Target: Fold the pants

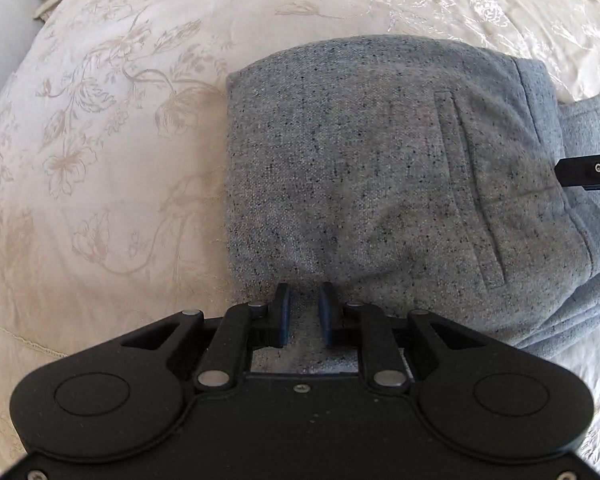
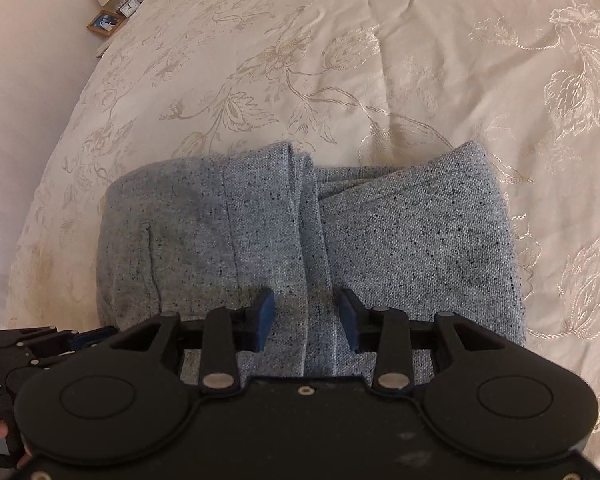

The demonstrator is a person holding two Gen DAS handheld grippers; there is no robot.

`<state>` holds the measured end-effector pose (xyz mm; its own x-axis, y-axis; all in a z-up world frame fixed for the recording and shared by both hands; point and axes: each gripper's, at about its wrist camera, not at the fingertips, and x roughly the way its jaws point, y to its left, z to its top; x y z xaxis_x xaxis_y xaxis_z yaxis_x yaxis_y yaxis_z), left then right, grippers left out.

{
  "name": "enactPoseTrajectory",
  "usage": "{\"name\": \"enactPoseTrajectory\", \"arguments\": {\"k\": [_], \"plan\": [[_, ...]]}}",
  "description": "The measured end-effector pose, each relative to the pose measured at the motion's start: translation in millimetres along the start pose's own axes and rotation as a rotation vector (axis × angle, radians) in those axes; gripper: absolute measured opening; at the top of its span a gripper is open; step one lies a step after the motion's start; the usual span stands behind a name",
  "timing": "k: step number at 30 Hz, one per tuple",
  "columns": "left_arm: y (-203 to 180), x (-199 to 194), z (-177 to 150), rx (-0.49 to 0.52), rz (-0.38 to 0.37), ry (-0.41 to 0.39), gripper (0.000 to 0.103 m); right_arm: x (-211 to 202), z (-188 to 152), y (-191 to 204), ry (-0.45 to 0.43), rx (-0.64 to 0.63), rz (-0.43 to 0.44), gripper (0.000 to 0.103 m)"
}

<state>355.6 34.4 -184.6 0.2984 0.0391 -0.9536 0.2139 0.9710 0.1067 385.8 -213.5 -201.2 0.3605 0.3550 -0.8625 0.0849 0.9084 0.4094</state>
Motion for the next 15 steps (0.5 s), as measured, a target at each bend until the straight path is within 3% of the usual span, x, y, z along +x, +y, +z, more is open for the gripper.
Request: {"name": "enactPoseTrajectory", "arguments": {"k": [6, 8, 9, 15], "plan": [[2, -6, -4, 0.002, 0.004, -0.018, 0.026, 6, 0, -10, 0.044, 0.055, 0.11, 0.043], [3, -17, -8, -0.015, 0.017, -0.041, 0.026, 6, 0, -11, 0.051, 0.07, 0.157, 0.033], [8, -28, -8, -0.031, 0.023, -0.061, 0.026, 3, 1, -8, 0.049, 0.066, 0.146, 0.012], [9, -82, -48, -0.058, 0.009, -0.163, 0.026, -32, 1, 14, -0.032, 0.025, 0.112, 0.008]]}}
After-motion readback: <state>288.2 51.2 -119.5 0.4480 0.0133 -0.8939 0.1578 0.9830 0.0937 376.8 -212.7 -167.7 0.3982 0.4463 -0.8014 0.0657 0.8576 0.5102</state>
